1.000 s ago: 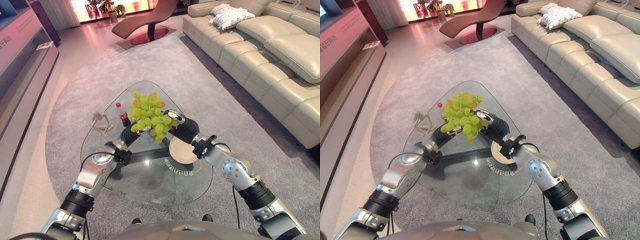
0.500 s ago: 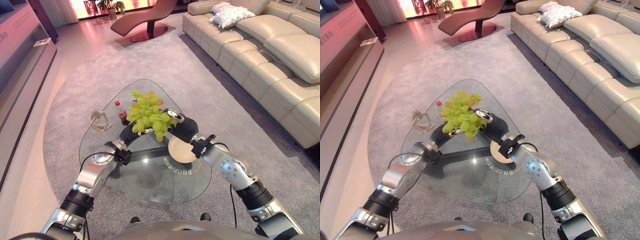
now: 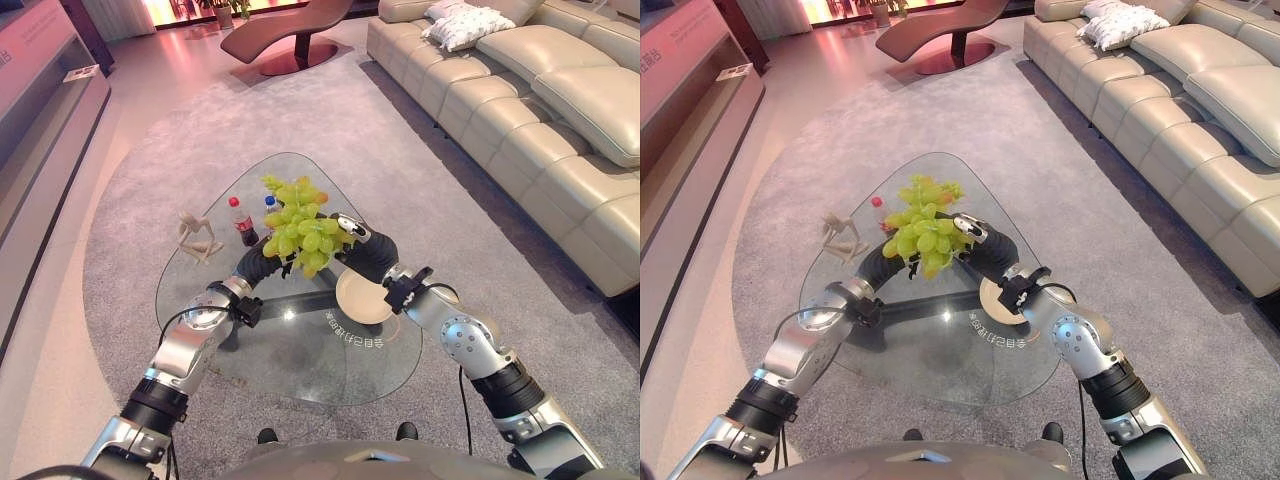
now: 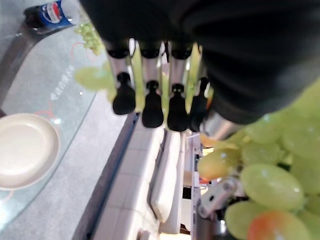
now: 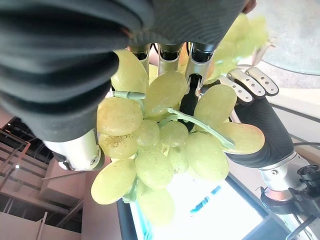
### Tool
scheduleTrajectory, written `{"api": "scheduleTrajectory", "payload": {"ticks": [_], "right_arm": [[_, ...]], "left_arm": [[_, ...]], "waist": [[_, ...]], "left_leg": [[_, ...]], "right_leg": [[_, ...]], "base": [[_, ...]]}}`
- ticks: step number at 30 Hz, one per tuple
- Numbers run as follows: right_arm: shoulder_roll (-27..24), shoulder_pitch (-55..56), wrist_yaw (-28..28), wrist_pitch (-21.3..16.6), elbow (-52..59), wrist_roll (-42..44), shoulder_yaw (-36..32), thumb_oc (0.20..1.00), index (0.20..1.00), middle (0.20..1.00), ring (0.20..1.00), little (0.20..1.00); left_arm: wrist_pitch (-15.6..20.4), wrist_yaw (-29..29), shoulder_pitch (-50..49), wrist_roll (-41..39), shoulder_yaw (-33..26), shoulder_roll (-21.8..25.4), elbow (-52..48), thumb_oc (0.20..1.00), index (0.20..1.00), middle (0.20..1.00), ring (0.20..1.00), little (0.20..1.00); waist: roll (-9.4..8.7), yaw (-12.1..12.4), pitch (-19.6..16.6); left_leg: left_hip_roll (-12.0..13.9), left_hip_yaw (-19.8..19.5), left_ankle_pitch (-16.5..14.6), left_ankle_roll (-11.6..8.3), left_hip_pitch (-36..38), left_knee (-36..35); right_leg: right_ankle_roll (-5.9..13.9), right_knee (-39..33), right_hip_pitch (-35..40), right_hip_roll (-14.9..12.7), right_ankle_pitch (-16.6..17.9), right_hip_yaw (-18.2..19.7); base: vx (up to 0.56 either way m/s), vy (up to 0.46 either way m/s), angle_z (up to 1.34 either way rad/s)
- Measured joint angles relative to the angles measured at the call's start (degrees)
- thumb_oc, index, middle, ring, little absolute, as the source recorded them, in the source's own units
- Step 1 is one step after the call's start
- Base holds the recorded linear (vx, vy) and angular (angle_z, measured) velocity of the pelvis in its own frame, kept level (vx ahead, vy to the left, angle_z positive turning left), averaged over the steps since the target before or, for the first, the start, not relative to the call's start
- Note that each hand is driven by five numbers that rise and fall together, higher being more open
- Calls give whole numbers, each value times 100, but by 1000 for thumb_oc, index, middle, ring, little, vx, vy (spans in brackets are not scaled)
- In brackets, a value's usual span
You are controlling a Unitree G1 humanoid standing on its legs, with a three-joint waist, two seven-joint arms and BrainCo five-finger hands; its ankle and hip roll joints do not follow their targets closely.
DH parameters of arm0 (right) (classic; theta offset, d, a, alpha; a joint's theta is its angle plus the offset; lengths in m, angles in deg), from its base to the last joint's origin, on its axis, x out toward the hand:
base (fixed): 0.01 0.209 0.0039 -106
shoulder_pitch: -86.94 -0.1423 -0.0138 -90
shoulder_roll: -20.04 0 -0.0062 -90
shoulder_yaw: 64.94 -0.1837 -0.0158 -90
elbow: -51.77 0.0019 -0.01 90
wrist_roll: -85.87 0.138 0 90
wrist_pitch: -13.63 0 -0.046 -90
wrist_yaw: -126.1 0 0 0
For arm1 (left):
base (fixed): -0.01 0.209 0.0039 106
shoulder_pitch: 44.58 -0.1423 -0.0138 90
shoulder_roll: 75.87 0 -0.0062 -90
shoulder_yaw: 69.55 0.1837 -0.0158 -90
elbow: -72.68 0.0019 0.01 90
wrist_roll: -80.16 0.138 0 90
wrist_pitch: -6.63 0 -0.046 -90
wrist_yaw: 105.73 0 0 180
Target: Pick up fruits into the plate
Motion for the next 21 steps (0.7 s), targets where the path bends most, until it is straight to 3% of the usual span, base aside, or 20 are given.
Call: {"api": "scheduleTrajectory", "payload": {"ticks": [2, 3, 4, 7, 12, 17, 21], "right_arm": [[0, 0, 58, -1, 0, 0, -12, 200, 200, 200, 200, 200], [0, 0, 114, -7, 0, 0, -27, 200, 200, 200, 200, 200], [-1, 0, 142, -11, 0, -4, -28, 200, 200, 200, 200, 200], [-19, 0, 274, -53, 0, -105, -56, 200, 200, 200, 200, 200], [-53, 0, 328, -109, 0, -105, -74, 200, 200, 200, 200, 200], [-88, 0, 308, -143, -2, -105, -74, 200, 200, 200, 200, 200], [-249, 1, 216, -232, -12, -104, -114, 200, 200, 200, 200, 200]], "left_arm": [[-4, 78, 0, -388, 1, -42, -24, 228, 228, 228, 228, 228], [-16, 120, 0, -565, 0, -44, -24, 758, 758, 758, 758, 758], [-53, 160, 0, -721, 0, -45, -24, 1000, 1000, 1000, 1000, 1000], [-221, 347, 0, -1369, 11, -44, -23, 1000, 1000, 1000, 1000, 1000], [-230, 421, 0, -1489, 11, -44, -24, 1000, 1000, 1000, 1000, 1000], [-376, 547, 0, -586, 20, -19, -15, 1000, 1000, 1000, 1000, 1000], [-471, 736, 27, 844, 260, 323, 66, 1000, 1000, 1000, 1000, 1000]], "waist": [[-4, 1, 3], [-9, 0, 7], [-11, -2, 9], [-17, -4, 16], [-17, -4, 17], [-16, -3, 18], [2, -8, 33]], "left_leg": [[-1, -7, -6, 9, 0, 0], [0, -8, -6, 9, 0, 0], [0, -9, -6, 9, 0, 0], [-1, -15, -6, 10, 0, 0], [-2, -19, -6, 10, -1, 0], [-2, -24, -6, 10, -1, -1], [-2, -27, -7, 11, -1, -1]], "right_leg": [[0, 0, 7, -1, 0, -7], [0, 0, 7, 0, 0, -8], [0, 0, 8, -1, 0, -9], [0, 0, 11, -2, -1, -15], [1, -1, 13, -2, -1, -19], [1, -2, 17, -1, -1, -21], [1, -2, 18, -1, -1, -21]], "base": [[0, 0, 0], [0, 0, 0], [0, 0, 0], [0, 0, 0], [0, 0, 0], [0, 0, 0], [0, 0, 0]]}}
